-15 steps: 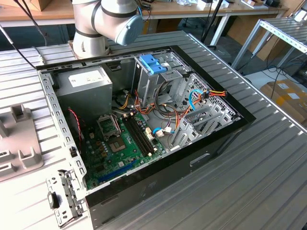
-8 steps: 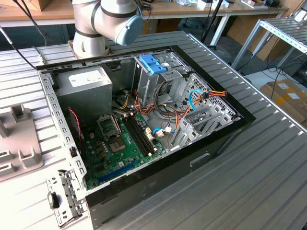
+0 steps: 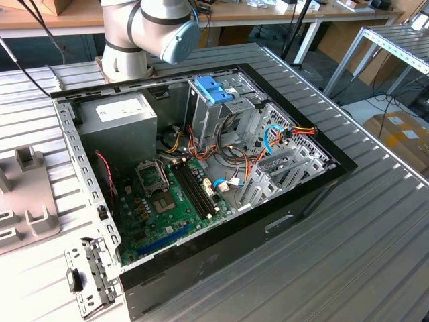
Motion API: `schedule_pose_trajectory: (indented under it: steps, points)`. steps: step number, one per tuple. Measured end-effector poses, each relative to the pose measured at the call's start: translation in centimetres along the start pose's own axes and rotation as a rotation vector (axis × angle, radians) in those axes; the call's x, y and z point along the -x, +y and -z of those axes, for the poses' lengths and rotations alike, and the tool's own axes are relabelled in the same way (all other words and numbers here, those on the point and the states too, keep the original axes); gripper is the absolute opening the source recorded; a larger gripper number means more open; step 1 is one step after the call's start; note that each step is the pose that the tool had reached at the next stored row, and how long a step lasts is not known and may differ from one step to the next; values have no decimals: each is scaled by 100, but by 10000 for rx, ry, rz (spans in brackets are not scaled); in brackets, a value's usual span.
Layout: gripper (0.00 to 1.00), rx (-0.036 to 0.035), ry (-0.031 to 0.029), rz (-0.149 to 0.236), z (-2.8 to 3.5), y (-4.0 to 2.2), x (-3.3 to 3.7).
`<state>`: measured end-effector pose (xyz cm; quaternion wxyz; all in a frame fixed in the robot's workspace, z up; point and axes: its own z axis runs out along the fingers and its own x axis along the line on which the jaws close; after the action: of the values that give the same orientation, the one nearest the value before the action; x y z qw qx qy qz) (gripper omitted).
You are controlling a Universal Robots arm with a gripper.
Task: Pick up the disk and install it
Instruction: 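Pick up the disk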
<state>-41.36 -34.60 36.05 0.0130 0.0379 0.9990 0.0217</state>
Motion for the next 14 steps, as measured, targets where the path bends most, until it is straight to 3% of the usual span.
schedule_pose_trajectory:
  steps: [14]
  points:
    - [11,3,11,263,-1,0,0]
